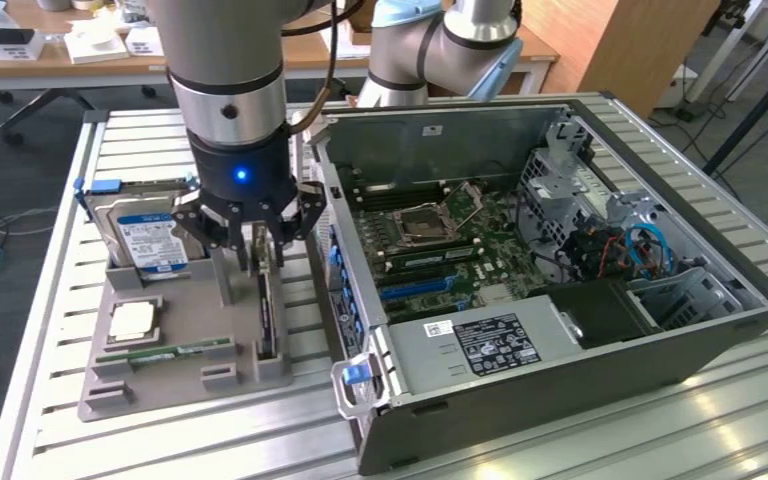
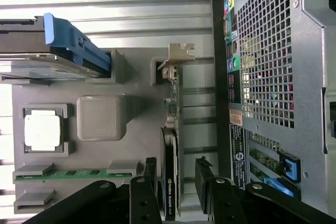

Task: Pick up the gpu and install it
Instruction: 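Pick up the gpu and move the gpu toward the slot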

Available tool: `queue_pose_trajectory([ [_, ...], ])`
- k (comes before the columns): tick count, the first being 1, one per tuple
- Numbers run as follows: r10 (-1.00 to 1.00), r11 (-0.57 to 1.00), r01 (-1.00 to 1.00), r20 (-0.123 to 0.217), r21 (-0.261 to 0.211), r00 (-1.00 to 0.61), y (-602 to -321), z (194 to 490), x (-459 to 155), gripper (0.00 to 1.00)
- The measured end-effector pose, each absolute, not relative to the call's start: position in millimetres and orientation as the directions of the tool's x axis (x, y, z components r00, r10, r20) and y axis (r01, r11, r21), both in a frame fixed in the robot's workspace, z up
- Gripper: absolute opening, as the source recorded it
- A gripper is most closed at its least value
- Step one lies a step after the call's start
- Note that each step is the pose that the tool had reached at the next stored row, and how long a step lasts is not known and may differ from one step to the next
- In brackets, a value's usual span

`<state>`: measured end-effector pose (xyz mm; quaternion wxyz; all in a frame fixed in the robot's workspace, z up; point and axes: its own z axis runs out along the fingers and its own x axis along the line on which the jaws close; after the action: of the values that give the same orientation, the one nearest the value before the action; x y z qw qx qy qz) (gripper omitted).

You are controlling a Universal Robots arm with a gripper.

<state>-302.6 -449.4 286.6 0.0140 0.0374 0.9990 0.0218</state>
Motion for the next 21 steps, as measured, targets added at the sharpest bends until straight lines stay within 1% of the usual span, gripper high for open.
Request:
queue_pose_trajectory([
  [21, 0.075, 0.996, 0.074, -0.026, 0.044, -0.997, -449.5, 258.2, -302.6, 0.43],
])
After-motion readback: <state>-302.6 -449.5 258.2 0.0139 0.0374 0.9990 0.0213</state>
